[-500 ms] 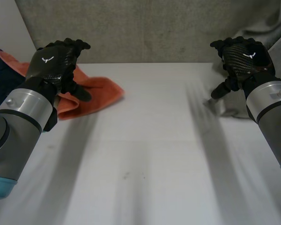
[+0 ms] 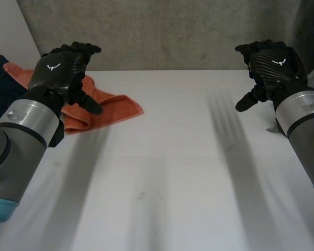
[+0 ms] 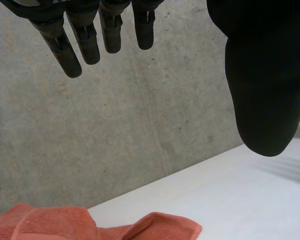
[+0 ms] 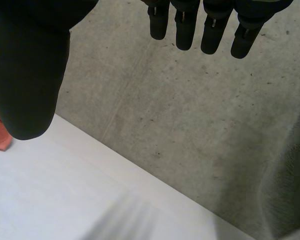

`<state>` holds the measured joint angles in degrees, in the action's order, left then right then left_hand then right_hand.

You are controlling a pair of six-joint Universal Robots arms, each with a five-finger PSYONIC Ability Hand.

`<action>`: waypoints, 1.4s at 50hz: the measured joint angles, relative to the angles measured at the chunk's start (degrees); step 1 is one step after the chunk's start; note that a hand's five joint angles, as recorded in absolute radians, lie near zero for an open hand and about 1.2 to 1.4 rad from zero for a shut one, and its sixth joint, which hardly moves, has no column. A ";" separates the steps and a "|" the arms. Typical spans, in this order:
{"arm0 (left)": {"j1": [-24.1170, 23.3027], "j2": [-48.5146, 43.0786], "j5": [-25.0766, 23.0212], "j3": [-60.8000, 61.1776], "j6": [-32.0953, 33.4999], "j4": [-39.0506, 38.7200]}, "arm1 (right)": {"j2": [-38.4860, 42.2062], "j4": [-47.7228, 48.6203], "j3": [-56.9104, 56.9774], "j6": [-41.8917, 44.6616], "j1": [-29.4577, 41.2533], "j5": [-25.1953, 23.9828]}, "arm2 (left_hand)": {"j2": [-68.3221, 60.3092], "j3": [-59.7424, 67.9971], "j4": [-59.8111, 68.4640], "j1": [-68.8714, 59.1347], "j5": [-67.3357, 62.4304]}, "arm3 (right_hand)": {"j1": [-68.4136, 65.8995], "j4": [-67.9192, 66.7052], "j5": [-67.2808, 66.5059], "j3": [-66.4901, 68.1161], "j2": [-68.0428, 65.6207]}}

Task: Fold the laundry.

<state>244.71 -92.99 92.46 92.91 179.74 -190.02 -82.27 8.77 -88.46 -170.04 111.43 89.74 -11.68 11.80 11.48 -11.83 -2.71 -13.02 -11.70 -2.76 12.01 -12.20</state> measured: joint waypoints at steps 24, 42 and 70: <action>-0.02 -0.17 0.00 0.34 0.09 0.00 | 0.09 -0.07 -0.12 0.06 0.10 0.11 | 0.00 0.00 0.00 0.00 -0.01 | 0.00 0.00 0.00 0.00 0.00; -0.03 -0.18 0.00 0.34 0.05 0.00 | 0.09 -0.07 -0.23 0.06 0.10 0.01 | 0.00 0.00 0.00 0.00 0.02 | 0.00 0.00 0.00 0.00 0.00; 11.87 -9.34 0.55 -7.63 13.02 -5.50 | 0.55 -0.18 -0.45 0.06 0.18 -0.49 | -0.19 0.12 0.13 -0.16 -0.06 | 0.00 0.00 0.00 0.00 0.00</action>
<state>256.58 -102.33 93.01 85.29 192.76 -195.52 -81.71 8.59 -88.91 -169.98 111.61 89.25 -11.87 11.92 11.61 -11.99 -2.77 -13.02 -11.70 -2.76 12.01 -12.20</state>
